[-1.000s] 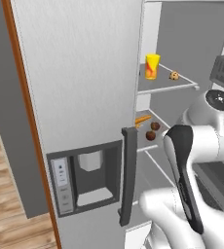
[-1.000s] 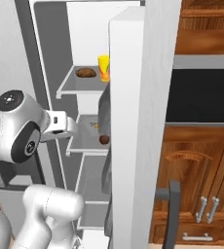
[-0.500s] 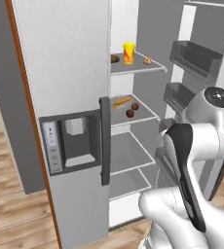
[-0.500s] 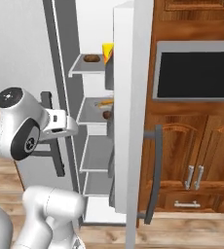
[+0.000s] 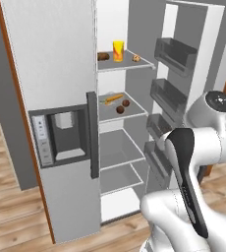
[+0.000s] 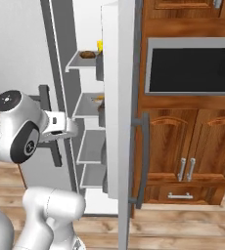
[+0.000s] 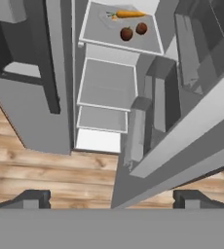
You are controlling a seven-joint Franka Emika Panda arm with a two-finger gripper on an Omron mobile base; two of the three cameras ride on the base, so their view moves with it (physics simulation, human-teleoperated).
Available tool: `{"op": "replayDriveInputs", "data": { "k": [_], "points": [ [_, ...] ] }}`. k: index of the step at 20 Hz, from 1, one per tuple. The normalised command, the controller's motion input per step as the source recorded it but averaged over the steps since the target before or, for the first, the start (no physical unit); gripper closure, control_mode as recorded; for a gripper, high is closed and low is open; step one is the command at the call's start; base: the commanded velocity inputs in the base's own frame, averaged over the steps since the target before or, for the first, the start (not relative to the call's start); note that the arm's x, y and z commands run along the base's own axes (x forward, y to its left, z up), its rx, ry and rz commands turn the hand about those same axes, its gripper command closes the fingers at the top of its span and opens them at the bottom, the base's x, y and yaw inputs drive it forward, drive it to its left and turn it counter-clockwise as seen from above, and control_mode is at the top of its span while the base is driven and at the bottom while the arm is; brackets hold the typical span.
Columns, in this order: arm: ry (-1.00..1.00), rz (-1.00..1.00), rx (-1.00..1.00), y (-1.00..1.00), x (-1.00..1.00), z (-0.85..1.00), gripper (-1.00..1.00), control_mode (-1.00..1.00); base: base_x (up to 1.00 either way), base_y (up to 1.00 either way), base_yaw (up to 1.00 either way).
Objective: Place the tupperware on the second highest shelf of the fridge. Make space for the tupperware among the existing items by rearranging them on the shelves if needed. Close the fridge door when finished.
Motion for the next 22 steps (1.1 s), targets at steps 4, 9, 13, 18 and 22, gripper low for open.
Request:
{"op": "replayDriveInputs", "data": {
  "k": [4, 9, 13, 18, 22],
  "points": [
    [0.00, 0.00, 0.00, 0.00, 0.00, 0.00, -1.00, 1.00, 0.00, -0.47, 0.05],
    [0.00, 0.00, -0.01, 0.06, 0.00, -0.01, -1.00, -1.00, 0.00, 0.00, 0.01],
    [0.00, 0.00, 0.00, 0.00, 0.00, 0.00, -1.00, -1.00, 0.00, 0.00, 0.00],
    [0.00, -0.02, 0.01, -0.49, -0.04, -0.04, -1.00, -1.00, 0.00, 0.00, 0.00],
    [-0.03, -0.13, 0.01, -0.80, -0.06, -0.19, -1.00, -1.00, 0.00, 0.00, 0.00]
  ]
}}
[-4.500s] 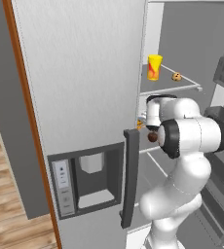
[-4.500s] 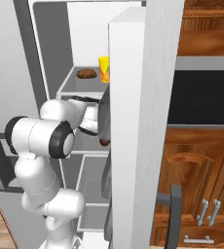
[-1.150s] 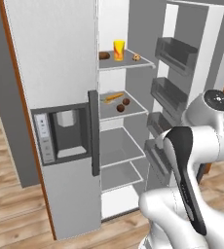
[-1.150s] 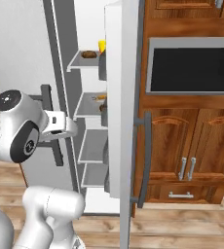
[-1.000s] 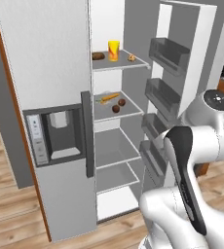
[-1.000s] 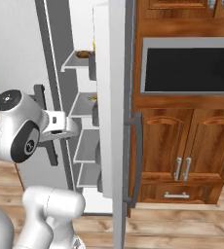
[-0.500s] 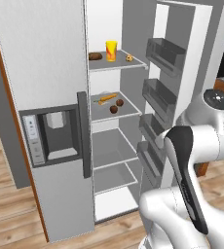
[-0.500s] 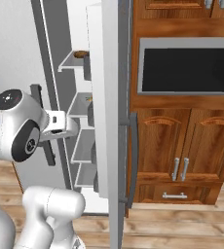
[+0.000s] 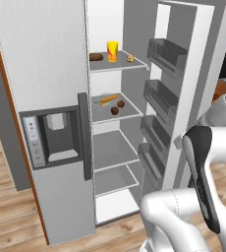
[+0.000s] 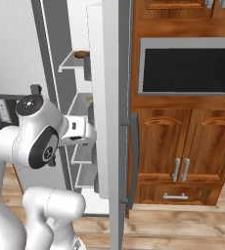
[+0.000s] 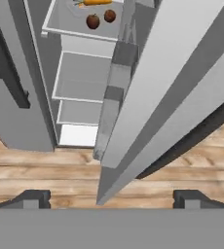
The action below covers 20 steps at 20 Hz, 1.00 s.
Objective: Place the tupperware on the second highest shelf of the fridge. Make space for the tupperware among the existing items by rearranging them on the shelves if needed. Close the fridge door when finished.
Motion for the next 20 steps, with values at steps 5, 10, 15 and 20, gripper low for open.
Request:
{"op": "replayDriveInputs", "data": {
  "k": [5, 10, 15, 20],
  "points": [
    [-0.10, -0.16, 0.06, -0.97, -0.01, -0.29, -1.00, -1.00, 0.00, 0.00, 0.00],
    [-0.09, -0.17, 0.20, -1.00, -0.02, -0.30, -1.00, -1.00, 0.00, 0.00, 0.00],
    [-0.01, -0.16, 0.43, -1.00, 0.09, -0.02, -1.00, -1.00, 0.00, 0.00, 0.00],
    [0.00, -0.07, 0.54, -0.96, 0.36, 0.00, -1.00, -1.00, 0.00, 0.00, 0.00]
  ]
}}
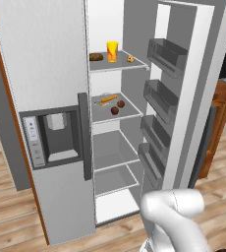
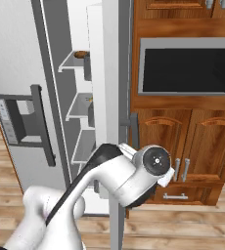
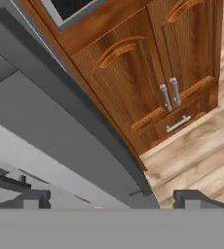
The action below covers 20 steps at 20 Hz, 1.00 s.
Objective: Place the tupperware on the second highest shelf of the fridge. Make space for the tupperware among the existing items by rearranging them on the shelves if needed. Close the fridge door when finished.
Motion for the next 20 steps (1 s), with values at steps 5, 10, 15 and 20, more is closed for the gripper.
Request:
{"op": "replayDriveInputs", "data": {
  "k": [5, 10, 15, 20],
  "points": [
    [0.01, 0.00, 0.41, -0.58, 0.62, 0.00, -1.00, -1.00, 0.00, 0.00, 0.00],
    [0.04, 0.00, 0.37, -0.30, 0.86, 0.00, -1.00, -1.00, 0.00, 0.00, 0.00],
    [0.10, 0.04, 0.21, -0.04, 0.70, -0.26, -1.00, -1.00, 0.00, 0.00, 0.00],
    [0.11, 0.06, 0.15, 0.00, 0.66, -0.42, -1.00, -1.00, 0.00, 0.00, 0.00]
  ]
}}
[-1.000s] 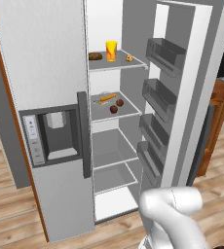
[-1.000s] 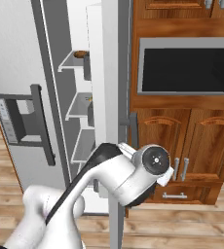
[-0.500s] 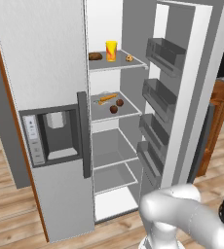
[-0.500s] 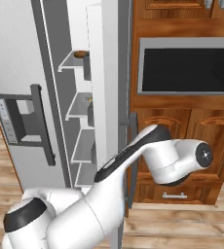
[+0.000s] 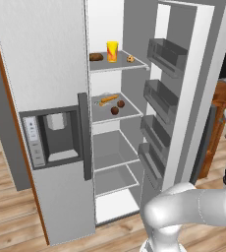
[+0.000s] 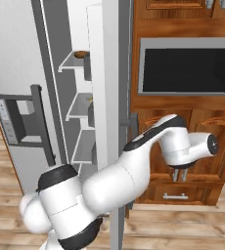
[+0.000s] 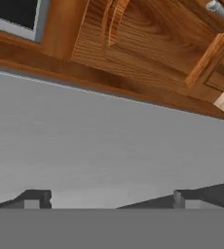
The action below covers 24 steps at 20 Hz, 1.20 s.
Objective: Place the tupperware on the second highest shelf of the fridge. Make space for the tupperware among the existing items by rearranging them on the shelves if needed. Close the fridge door when finished.
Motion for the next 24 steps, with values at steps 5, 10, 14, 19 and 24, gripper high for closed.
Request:
{"op": "replayDriveInputs", "data": {
  "k": [5, 10, 14, 19, 24],
  "points": [
    [0.10, 0.09, 0.14, 0.00, 0.70, -0.44, -1.00, -1.00, 0.00, 0.00, 0.00],
    [0.08, 0.10, 0.19, 0.03, 0.63, -0.45, -1.00, -1.00, 0.00, 0.00, 0.00],
    [0.06, 0.17, 0.16, 0.36, 0.34, -0.49, -1.00, -1.00, 0.00, 0.00, 0.00],
    [0.02, 0.21, 0.12, 0.61, 0.21, -0.35, -1.00, -1.00, 0.00, 0.00, 0.00],
    [0.00, 0.24, 0.06, 0.90, 0.12, -0.08, -1.00, -1.00, 0.00, 0.00, 0.00]
  ]
}}
